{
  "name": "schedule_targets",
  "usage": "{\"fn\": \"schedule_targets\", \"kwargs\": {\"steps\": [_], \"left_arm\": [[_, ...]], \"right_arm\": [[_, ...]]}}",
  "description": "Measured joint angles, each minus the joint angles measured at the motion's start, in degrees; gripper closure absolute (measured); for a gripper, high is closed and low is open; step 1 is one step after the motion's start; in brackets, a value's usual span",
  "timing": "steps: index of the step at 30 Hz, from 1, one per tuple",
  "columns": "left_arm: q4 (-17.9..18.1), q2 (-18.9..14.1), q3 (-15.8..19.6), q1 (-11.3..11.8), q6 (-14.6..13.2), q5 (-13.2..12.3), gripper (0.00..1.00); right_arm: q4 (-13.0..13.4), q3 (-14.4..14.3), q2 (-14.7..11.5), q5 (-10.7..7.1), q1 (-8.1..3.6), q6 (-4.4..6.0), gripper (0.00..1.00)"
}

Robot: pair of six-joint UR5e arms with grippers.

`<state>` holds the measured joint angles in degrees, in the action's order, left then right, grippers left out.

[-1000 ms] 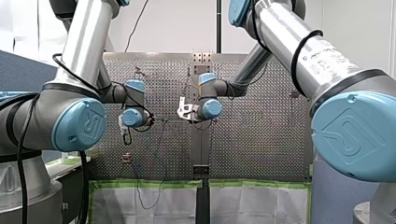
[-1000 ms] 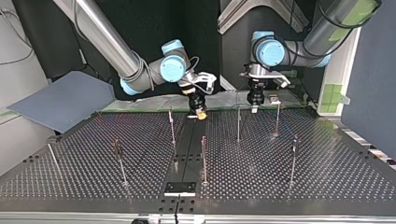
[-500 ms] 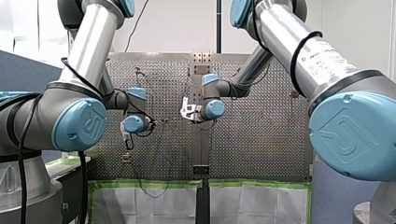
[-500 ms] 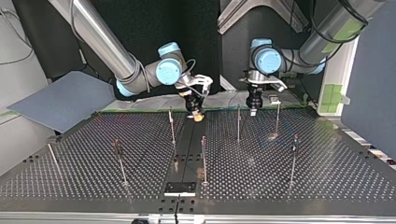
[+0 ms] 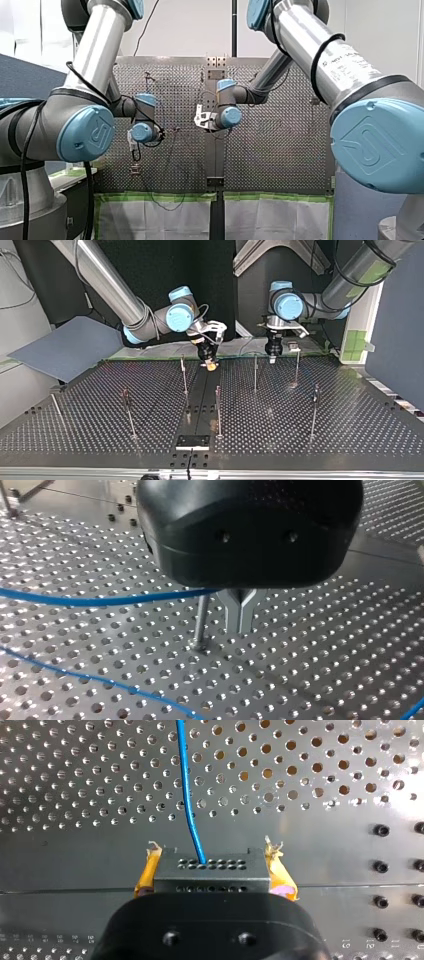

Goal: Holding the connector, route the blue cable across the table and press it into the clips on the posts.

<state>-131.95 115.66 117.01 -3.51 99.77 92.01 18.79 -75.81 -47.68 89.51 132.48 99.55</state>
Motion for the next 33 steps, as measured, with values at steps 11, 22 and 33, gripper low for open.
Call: {"fn": "schedule_targets", "kwargs": {"steps": [11,22,33], "left_arm": [[-2.2,-4.1,2.5,-0.3,0.2,0.2,1.00],[-2.3,-7.6,4.1,-0.4,-0.4,0.6,1.00],[-1.7,-7.6,5.3,-0.8,-0.6,0.5,1.00]], "right_arm": [[-3.3,0.5,-0.1,-0.27,1.18,-4.57,1.00],[-6.4,0.2,-0.3,0.37,1.79,-5.86,1.00],[-6.6,0.2,-0.3,0.03,0.95,-3.22,1.00]]}}
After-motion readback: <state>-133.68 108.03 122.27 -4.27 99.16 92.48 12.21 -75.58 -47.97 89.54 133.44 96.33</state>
